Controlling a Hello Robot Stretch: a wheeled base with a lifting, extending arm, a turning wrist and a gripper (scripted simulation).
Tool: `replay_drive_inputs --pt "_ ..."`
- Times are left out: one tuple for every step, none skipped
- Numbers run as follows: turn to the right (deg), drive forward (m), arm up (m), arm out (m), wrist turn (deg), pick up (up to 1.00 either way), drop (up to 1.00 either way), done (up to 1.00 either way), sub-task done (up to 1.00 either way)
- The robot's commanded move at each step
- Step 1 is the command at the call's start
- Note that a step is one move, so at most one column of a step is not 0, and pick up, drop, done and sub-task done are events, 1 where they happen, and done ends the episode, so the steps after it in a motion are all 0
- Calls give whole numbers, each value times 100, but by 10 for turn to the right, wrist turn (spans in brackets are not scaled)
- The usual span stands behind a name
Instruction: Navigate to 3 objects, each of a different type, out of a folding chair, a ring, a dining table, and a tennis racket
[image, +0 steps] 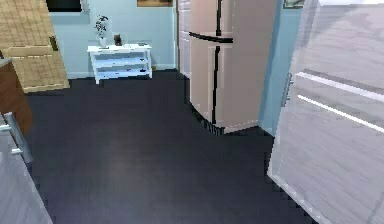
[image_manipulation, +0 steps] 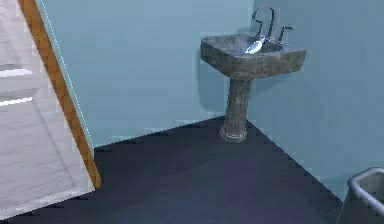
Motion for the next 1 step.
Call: replay_drive_inputs --pt "0 5 0 0 0 0 0 0 0"
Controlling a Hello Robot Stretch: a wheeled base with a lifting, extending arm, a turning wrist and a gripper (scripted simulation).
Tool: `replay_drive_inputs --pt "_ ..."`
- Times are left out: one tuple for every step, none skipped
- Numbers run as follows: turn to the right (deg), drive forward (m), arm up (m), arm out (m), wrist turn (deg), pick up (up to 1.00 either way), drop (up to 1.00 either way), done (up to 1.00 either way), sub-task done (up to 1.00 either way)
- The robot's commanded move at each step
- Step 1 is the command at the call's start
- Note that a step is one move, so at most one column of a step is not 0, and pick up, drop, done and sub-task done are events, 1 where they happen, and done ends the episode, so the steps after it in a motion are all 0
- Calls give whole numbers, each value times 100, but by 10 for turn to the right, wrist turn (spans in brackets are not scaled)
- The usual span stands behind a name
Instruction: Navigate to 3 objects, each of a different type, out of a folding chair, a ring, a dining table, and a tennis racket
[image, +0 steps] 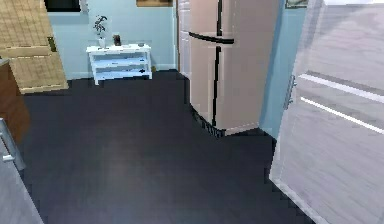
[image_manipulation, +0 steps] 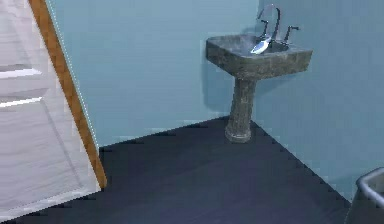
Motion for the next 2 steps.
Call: replay_drive_inputs --pt "-210 0 0 0 0 0 0 0 0" --pt "0 100 0 0 0 0 0 0 0"
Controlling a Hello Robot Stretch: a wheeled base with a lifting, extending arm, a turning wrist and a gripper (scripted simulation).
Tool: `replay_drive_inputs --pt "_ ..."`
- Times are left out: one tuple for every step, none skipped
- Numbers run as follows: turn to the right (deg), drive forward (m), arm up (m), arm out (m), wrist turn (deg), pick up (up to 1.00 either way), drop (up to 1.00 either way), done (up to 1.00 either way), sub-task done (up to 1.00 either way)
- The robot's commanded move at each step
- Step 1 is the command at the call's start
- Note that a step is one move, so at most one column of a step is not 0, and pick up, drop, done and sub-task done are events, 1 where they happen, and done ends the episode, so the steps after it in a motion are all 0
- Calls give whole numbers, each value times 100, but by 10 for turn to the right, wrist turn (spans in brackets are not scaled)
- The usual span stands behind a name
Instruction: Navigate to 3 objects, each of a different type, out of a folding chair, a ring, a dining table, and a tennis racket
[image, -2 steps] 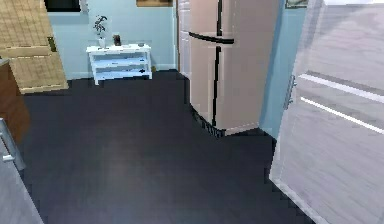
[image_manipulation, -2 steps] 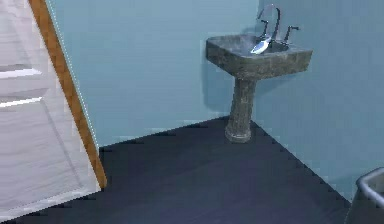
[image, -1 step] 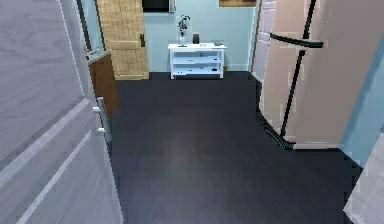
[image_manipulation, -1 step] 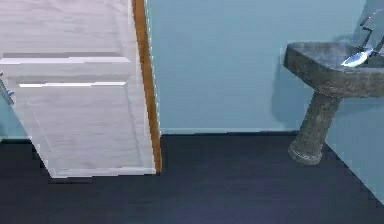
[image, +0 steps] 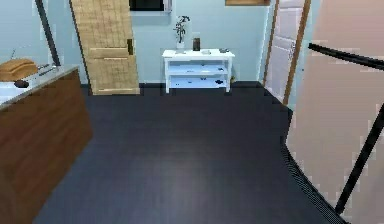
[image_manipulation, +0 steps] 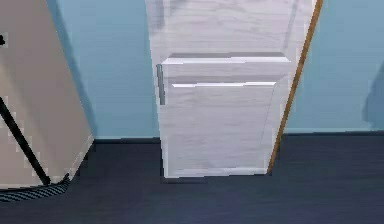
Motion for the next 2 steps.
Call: replay_drive_inputs --pt "-90 0 0 0 0 0 0 0 0" --pt "0 30 0 0 0 0 0 0 0"
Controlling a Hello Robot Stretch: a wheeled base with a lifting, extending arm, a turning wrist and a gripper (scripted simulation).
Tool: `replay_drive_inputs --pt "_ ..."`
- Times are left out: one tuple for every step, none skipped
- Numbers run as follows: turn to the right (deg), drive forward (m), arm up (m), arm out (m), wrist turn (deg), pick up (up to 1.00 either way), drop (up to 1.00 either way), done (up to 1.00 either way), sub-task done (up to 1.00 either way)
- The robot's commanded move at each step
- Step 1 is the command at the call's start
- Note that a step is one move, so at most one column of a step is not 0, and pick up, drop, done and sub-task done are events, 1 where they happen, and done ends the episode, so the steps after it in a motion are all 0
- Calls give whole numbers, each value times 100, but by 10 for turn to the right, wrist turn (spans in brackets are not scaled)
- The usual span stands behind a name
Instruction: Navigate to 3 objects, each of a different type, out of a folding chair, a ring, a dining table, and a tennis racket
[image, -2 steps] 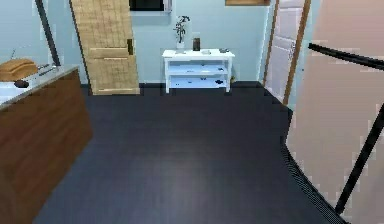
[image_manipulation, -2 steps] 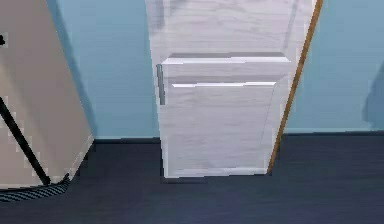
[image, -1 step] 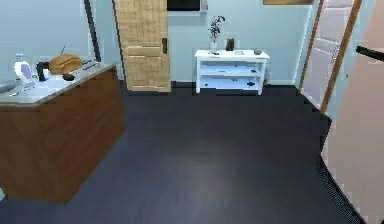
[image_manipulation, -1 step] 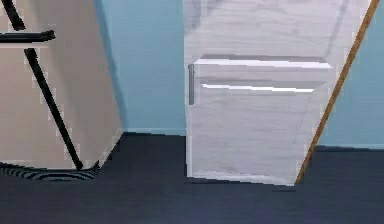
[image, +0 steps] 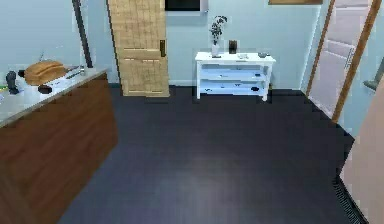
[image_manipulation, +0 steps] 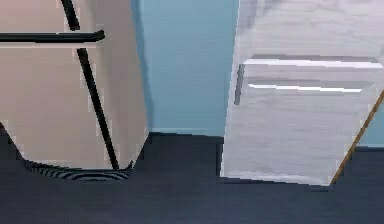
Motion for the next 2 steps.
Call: replay_drive_inputs --pt "-450 0 0 0 0 0 0 0 0" --pt "-90 0 0 0 0 0 0 0 0"
